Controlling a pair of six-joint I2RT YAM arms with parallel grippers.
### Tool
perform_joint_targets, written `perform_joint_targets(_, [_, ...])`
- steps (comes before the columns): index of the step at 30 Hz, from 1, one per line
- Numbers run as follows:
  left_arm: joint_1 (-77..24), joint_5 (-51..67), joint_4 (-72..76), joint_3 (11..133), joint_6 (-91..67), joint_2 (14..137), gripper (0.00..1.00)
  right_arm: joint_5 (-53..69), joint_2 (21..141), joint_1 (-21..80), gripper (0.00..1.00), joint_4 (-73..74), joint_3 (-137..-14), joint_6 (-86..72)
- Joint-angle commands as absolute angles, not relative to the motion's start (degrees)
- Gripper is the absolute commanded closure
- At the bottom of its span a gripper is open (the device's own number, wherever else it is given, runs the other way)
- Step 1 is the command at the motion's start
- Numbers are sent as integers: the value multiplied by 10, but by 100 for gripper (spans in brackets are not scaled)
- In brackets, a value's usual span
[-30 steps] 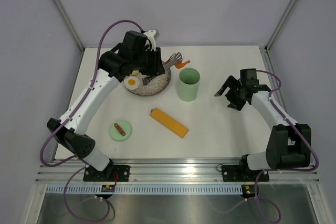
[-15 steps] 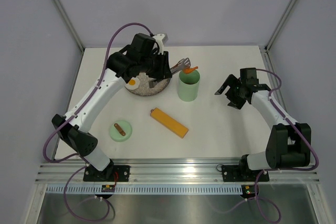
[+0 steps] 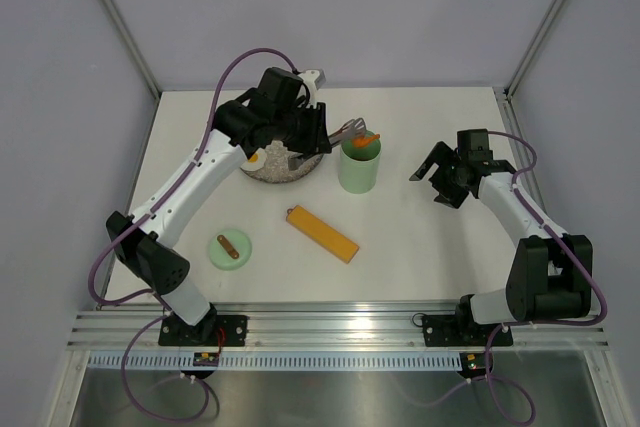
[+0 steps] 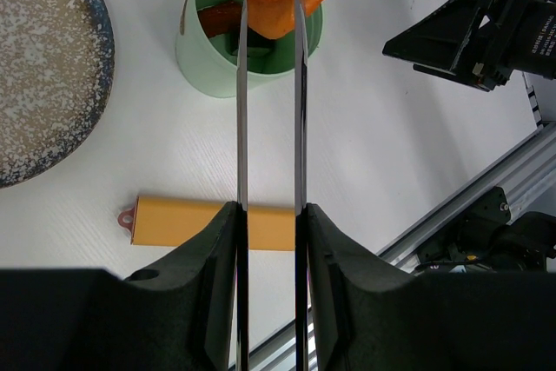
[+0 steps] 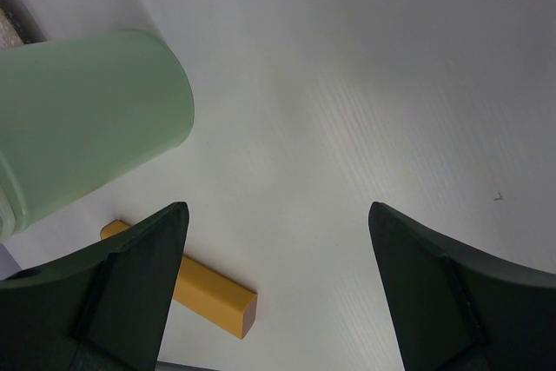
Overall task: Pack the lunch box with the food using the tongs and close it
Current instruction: Place the fake food in the packing box, then pick up the fake food from the plate.
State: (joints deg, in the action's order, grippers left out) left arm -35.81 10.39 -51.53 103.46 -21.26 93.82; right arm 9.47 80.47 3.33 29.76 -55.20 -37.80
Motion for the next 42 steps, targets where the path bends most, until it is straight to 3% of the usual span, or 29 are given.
perform_joint_targets(1, [-361,120,-476,1037,-215,933,69,77,796,35,8,292,-570,-378])
perform_joint_targets(25, [-364,121,-475,1034,-214,930,59,77,793,35,8,293,-566,-379])
perform_joint_targets(36, [-359,70,-489,1054,-197,909,85,75,792,35,8,294,-567,-375])
perform_joint_targets(42, [-298,42,-508,1044,-189,897,87,70,785,35,8,301,-568,-372])
